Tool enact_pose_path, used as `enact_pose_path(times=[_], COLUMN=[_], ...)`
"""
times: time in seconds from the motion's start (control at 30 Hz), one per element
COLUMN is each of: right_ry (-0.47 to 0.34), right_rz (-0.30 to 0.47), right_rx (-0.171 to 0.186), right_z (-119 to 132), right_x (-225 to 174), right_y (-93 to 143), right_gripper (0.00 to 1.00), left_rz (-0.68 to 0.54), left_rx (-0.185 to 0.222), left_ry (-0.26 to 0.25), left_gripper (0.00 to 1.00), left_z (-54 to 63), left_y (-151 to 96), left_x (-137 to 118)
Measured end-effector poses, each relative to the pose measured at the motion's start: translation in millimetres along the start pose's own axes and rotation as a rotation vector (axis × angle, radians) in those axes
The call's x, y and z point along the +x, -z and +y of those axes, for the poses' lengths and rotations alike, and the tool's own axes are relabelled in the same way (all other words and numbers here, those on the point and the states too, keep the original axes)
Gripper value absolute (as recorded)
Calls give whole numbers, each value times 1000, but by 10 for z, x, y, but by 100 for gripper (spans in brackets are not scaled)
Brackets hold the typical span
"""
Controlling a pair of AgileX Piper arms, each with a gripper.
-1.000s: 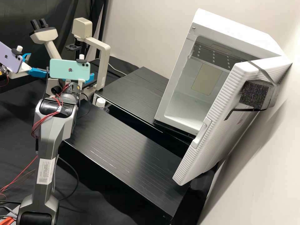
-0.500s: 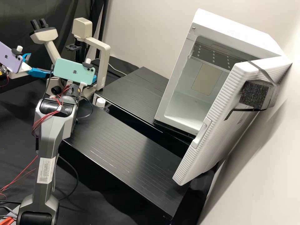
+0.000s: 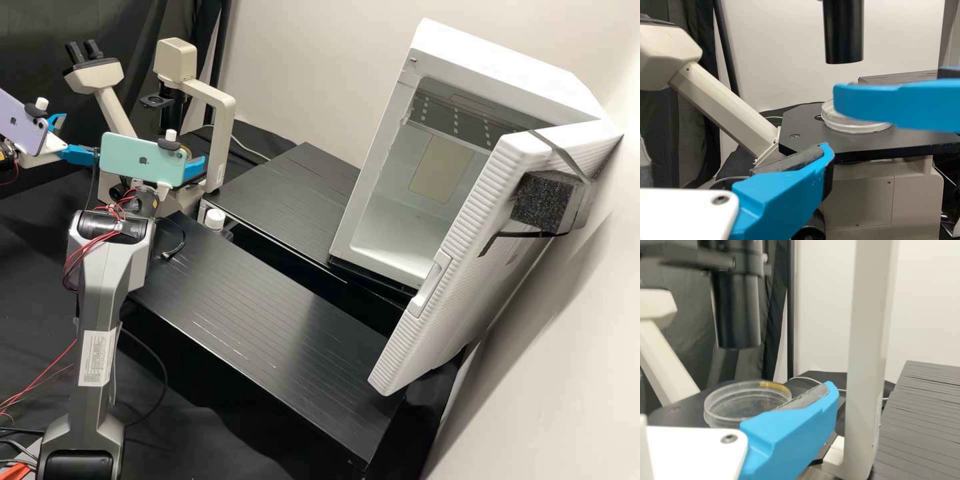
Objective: Move the petri dish to the bench.
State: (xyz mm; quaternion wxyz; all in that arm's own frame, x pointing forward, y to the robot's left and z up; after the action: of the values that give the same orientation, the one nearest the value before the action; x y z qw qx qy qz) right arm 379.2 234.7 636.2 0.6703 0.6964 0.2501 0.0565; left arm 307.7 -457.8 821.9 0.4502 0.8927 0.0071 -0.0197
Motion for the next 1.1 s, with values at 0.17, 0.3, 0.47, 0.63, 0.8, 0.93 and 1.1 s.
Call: enact_pose_path(times=[0.17,0.3,0.47,0.63,0.8,0.93,1.1], right_ry=[14,32,55,80,77,70,64], right_rz=[-16,-29,-53,-70,-76,-77,-81], right_rx=[-15,-43,-45,-42,-43,-28,1], right_z=[-39,-62,-102,-176,-181,-173,-152], right_x=[86,159,252,317,354,387,419], right_y=[-9,-12,-31,-82,-136,-166,-188], right_gripper=[100,100,100,100,100,100,100], left_rz=[0,0,0,0,0,0,0], left_rx=[0,0,0,0,0,0,0], left_ry=[0,0,0,0,0,0,0], left_gripper=[100,100,100,100,100,100,100], left_z=[0,0,0,0,0,0,0], left_y=[0,0,0,0,0,0,0], left_x=[0,0,0,0,0,0,0])
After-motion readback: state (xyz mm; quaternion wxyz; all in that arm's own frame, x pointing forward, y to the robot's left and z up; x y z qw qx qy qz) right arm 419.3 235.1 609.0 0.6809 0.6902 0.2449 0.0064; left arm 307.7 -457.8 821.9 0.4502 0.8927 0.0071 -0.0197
